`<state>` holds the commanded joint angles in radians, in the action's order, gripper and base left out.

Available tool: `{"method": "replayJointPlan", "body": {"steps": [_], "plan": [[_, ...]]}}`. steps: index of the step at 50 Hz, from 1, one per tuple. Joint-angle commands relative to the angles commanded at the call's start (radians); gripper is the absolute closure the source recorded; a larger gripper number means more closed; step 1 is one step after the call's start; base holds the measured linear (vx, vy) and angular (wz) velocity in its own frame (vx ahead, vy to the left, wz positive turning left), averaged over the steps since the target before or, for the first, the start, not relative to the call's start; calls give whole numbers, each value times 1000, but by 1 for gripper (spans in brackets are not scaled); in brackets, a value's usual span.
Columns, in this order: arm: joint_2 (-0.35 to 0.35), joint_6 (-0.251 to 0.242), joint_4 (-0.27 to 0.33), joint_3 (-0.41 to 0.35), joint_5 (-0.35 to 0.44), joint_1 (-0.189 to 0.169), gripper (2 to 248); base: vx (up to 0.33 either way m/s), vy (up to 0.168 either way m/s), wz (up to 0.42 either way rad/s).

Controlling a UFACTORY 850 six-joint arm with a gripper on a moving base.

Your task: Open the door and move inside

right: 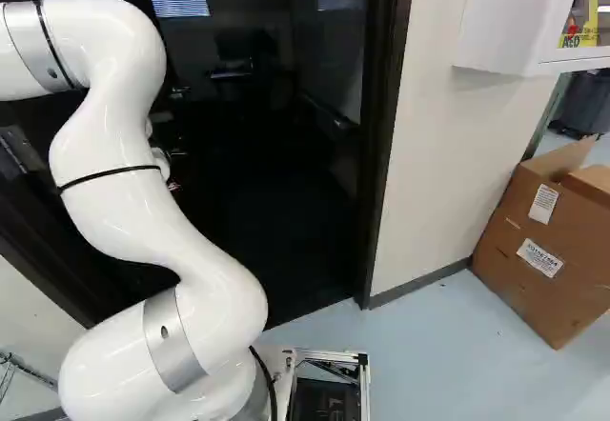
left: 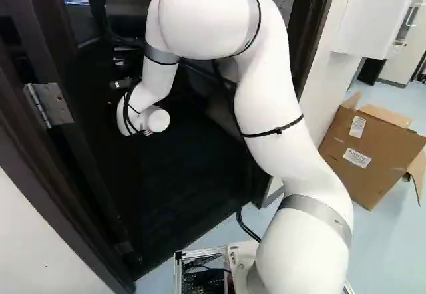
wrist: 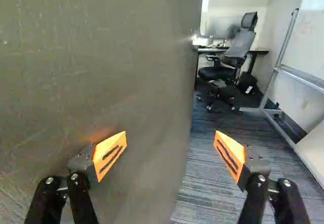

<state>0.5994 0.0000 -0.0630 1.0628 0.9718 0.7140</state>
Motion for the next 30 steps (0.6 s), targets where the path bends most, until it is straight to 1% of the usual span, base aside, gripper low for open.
{"method": "replayJointPlan", "body": {"steps": [30], "plan": [[36,0,134,49,35,23,3,0,0,0]]}}
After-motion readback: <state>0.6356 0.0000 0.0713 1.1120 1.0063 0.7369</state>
